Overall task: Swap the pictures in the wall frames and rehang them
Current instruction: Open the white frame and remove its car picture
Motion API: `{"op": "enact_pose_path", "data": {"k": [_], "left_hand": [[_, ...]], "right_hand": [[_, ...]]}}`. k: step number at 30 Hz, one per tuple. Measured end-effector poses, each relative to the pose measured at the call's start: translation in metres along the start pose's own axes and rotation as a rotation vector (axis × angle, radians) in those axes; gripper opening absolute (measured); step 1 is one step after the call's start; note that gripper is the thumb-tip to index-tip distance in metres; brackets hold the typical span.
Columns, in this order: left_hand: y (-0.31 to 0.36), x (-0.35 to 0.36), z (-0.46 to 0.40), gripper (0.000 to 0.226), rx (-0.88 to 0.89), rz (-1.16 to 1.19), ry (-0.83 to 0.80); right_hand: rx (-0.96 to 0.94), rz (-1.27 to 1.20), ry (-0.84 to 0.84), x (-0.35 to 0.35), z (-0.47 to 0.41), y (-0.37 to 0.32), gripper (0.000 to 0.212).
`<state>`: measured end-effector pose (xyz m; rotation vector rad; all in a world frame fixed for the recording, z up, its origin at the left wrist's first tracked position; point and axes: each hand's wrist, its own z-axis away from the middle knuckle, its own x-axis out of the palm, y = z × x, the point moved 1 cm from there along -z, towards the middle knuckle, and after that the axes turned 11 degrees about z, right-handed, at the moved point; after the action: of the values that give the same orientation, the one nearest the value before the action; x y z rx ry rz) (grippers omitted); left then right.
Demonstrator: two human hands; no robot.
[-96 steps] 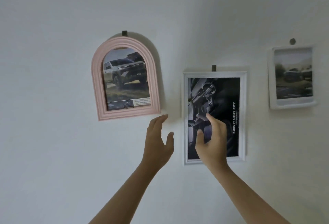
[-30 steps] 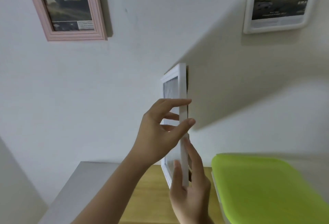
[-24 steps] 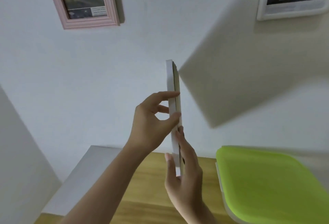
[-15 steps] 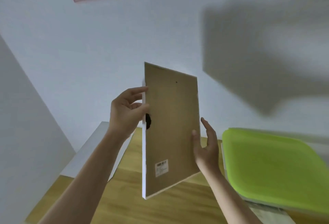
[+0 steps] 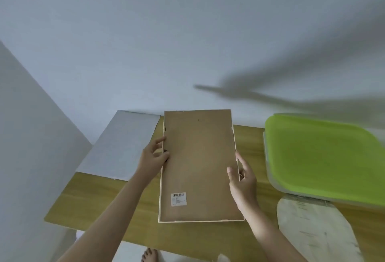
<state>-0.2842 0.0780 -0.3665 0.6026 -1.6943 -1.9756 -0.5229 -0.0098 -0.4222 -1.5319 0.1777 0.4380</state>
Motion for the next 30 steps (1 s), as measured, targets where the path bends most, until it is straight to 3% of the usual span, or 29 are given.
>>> {"op": "enact_pose_path", "data": {"k": [6, 15, 20, 25, 30], "left_hand": [[-0.06, 0.004, 0.024, 0.053, -0.189, -0.127, -0.072], [-0.082, -0.008, 0.013, 0.062, -0.194, -0.51, -0.125], [-0.084, -0.014, 0.006, 0.065, -0.173, -0.523, -0.132], [-0.086, -0.016, 0.005, 0.071, -0.167, -0.497, -0.154], [-0.085, -0.017, 0.0, 0.077, -0.221, -0.463, -0.196]], "right_hand": [[0.156, 0.035, 0.028, 0.015, 0.007, 0.032, 0.049], [0.295, 0.212, -0.021, 0.041, 0.017, 0.042, 0.047], [0.16, 0.412, -0.041, 0.041, 0.02, 0.038, 0.052], [0.159, 0.483, -0.138, 0.031, 0.018, 0.039, 0.057], [0.095, 0.47, -0.274, 0.023, 0.021, 0.044, 0.079]]}}
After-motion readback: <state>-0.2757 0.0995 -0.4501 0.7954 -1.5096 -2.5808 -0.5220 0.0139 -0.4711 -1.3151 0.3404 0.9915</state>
